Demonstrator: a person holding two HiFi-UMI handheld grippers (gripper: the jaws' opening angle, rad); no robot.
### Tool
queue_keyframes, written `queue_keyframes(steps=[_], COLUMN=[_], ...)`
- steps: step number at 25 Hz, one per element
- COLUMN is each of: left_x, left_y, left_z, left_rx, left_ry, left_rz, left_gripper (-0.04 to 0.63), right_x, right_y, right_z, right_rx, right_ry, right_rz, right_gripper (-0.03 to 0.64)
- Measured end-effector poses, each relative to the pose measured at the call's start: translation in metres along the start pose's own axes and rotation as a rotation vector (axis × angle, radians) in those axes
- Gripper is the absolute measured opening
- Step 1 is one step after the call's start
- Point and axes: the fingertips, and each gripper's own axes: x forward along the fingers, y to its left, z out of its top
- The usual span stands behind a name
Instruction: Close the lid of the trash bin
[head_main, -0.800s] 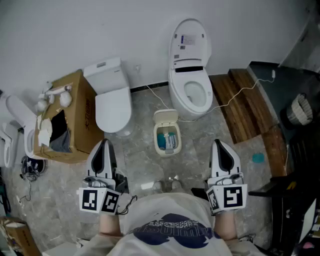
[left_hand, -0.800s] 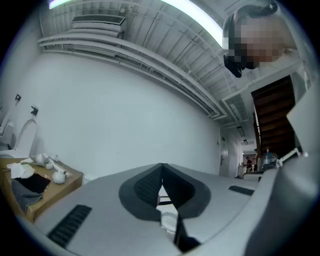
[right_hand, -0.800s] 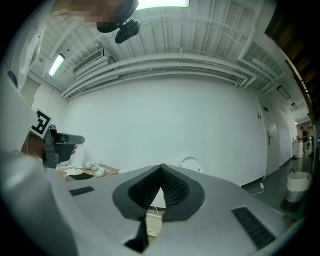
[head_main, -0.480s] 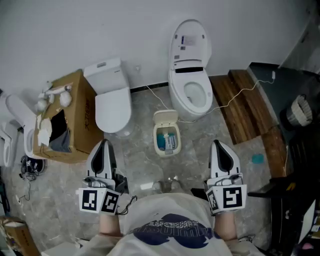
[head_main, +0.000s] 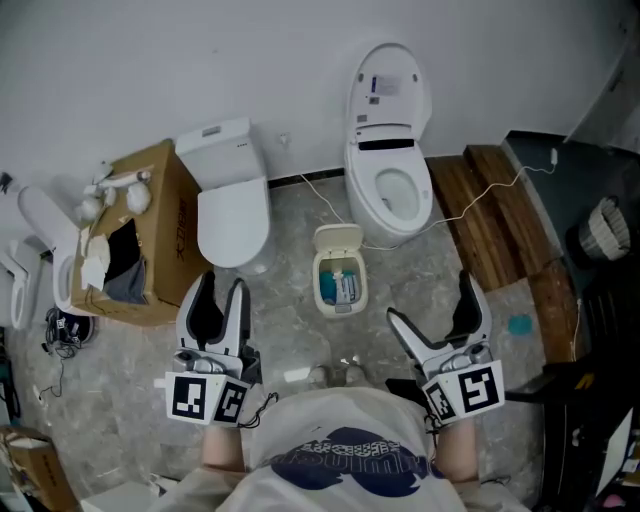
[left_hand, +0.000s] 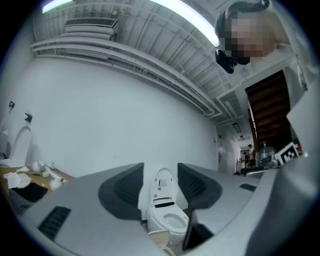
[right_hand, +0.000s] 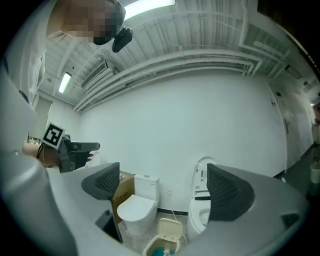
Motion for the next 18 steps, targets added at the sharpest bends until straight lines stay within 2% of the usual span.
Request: queue_keyframes(steps=[2, 5, 8, 13, 18], left_x=[0.003, 0.002, -0.001, -0.004, 0.004], left_y=[0.001, 0.012, 0.027, 0.037, 0.023], left_z=[0.002, 0.012, 0.024, 0.025, 0.018], left_rx=[0.009, 0.025, 0.029, 0.047, 0.035], left_ry=[-0.006, -0.042, -0.079, -0.069, -0.052], left_rz=[-0.005, 0.032, 0.067, 0.1, 0.086], left_gripper=[0.295, 0.399, 0.419, 0.42, 0.42], right_x=[-0.001, -0.008, -0.02, -0.039, -0.04], right_y=[-0.006, -0.024, -0.046, -0.076, -0.086], right_z=[0.003, 0.008, 0.011, 0.013, 0.01], right_rx=[-0.012, 0.051, 0.08, 0.098, 0.109], right_ry=[-0.015, -0.063, -0.085, -0.099, -0.094], right_rz=[-0.022, -0.071, -0.122, -0.195, -0.192], right_gripper=[0.566, 0.594, 0.594, 0.592, 0.591])
